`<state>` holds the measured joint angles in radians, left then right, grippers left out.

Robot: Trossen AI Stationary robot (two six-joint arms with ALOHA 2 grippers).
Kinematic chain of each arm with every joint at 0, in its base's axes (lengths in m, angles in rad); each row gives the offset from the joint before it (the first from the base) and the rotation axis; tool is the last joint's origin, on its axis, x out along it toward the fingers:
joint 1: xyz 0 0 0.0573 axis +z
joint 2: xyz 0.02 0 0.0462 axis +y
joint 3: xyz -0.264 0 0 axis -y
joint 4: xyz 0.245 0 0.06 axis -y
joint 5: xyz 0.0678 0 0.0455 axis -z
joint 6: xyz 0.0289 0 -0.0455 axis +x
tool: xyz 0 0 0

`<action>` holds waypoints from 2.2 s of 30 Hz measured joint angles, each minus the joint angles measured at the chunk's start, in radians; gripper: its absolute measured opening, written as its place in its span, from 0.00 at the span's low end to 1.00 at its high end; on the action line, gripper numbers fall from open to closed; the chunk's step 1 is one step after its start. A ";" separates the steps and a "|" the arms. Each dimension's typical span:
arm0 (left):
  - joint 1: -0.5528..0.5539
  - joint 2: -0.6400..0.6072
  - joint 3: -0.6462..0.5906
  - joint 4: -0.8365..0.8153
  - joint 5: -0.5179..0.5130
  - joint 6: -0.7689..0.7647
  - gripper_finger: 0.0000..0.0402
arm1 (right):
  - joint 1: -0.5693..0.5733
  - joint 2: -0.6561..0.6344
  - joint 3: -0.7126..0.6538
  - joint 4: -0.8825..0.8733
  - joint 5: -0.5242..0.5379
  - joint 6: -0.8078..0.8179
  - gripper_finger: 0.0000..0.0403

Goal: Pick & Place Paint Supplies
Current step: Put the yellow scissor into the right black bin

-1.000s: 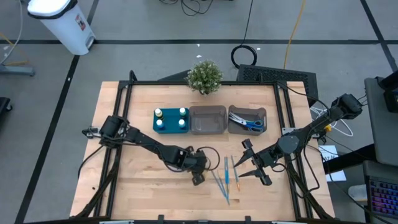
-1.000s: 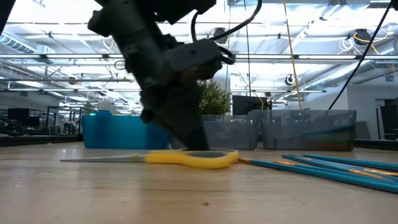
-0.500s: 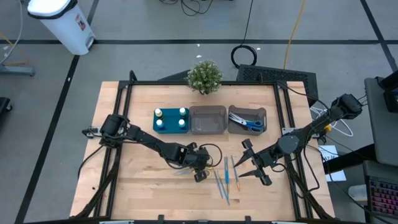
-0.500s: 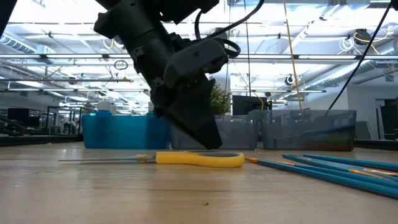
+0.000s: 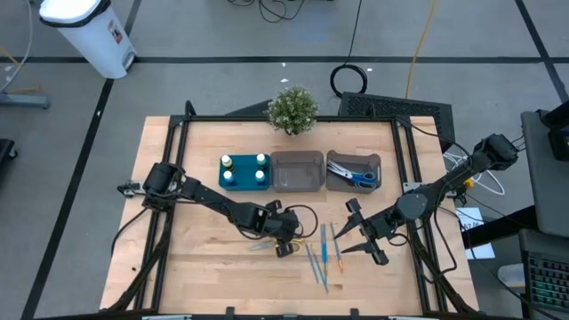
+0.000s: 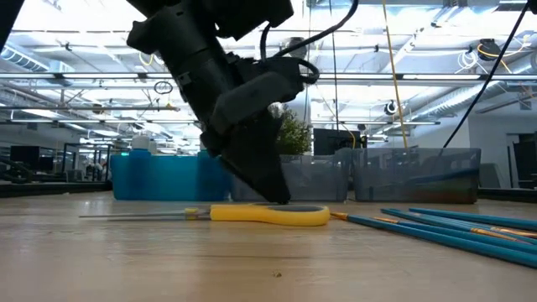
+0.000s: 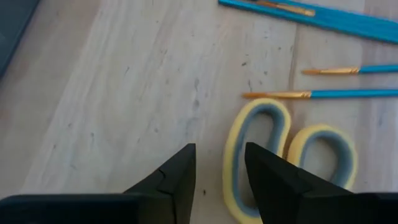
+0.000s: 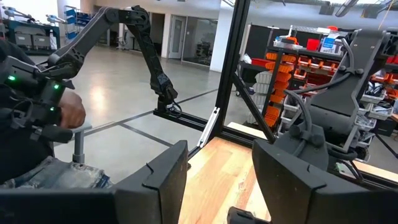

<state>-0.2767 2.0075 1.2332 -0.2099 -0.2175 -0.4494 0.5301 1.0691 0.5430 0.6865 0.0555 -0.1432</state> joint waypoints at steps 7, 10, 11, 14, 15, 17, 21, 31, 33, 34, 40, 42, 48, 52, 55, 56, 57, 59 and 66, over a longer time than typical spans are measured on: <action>-0.014 -0.004 -0.045 0.004 0.001 0.052 0.33 | 0.000 0.000 0.000 0.000 0.000 0.000 0.42; -0.015 -0.006 -0.062 0.004 0.003 0.044 0.32 | 0.000 0.000 0.000 0.000 0.000 0.000 0.42; -0.016 -0.006 -0.065 0.004 0.003 0.042 0.32 | 0.000 0.000 0.000 0.000 0.000 0.000 0.42; -0.014 -0.006 -0.066 0.004 0.004 0.019 0.32 | 0.000 0.000 0.000 -0.003 0.000 0.000 0.42; -0.014 -0.006 -0.066 0.003 0.006 0.010 0.32 | 0.000 0.000 0.000 -0.003 0.000 0.000 0.42; -0.015 -0.006 -0.067 0.002 0.006 -0.005 0.32 | 0.000 0.000 0.000 -0.003 0.000 0.000 0.42; -0.014 -0.005 -0.067 -0.008 0.007 -0.019 0.31 | 0.000 0.000 0.000 -0.003 0.000 0.000 0.42; -0.014 -0.004 -0.066 -0.047 0.008 -0.060 0.31 | 0.000 0.000 0.000 -0.004 0.000 0.000 0.42; -0.014 -0.004 -0.066 -0.050 0.008 -0.061 0.27 | 0.000 0.000 0.000 -0.003 0.000 0.000 0.42; -0.013 -0.004 -0.067 -0.052 0.008 -0.061 0.24 | 0.000 0.000 0.000 -0.003 0.000 0.000 0.42; -0.010 -0.004 -0.067 -0.058 0.009 -0.062 0.04 | 0.000 0.000 0.000 -0.004 0.000 0.000 0.42; -0.007 -0.004 -0.068 -0.057 0.009 -0.061 0.05 | 0.000 0.000 0.000 -0.003 0.000 0.000 0.42; -0.006 -0.028 -0.071 -0.057 0.018 -0.056 0.04 | 0.000 0.000 0.000 -0.004 0.000 0.000 0.42; -0.020 -0.079 -0.078 -0.078 -0.027 -0.056 0.04 | 0.000 0.000 0.000 -0.007 0.000 -0.001 0.42; -0.045 -0.118 -0.073 -0.057 -0.108 -0.051 0.04 | 0.000 0.000 0.000 -0.011 0.000 0.000 0.42; -0.054 -0.129 -0.073 -0.057 -0.132 -0.049 0.04 | -0.001 0.000 0.000 -0.011 0.002 -0.001 0.42; -0.063 -0.137 -0.072 -0.055 -0.154 -0.044 0.04 | -0.001 0.000 0.000 -0.013 0.003 0.000 0.42; -0.079 -0.153 -0.072 -0.056 -0.203 -0.042 0.04 | -0.001 0.000 0.000 -0.015 0.003 -0.001 0.42; -0.121 -0.211 -0.071 -0.043 -0.418 -0.030 0.04 | -0.001 0.034 0.000 -0.019 0.074 -0.003 0.42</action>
<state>-0.3972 1.7967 1.1625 -0.2525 -0.6353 -0.4789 0.5293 1.1030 0.5434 0.6676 0.1294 -0.1467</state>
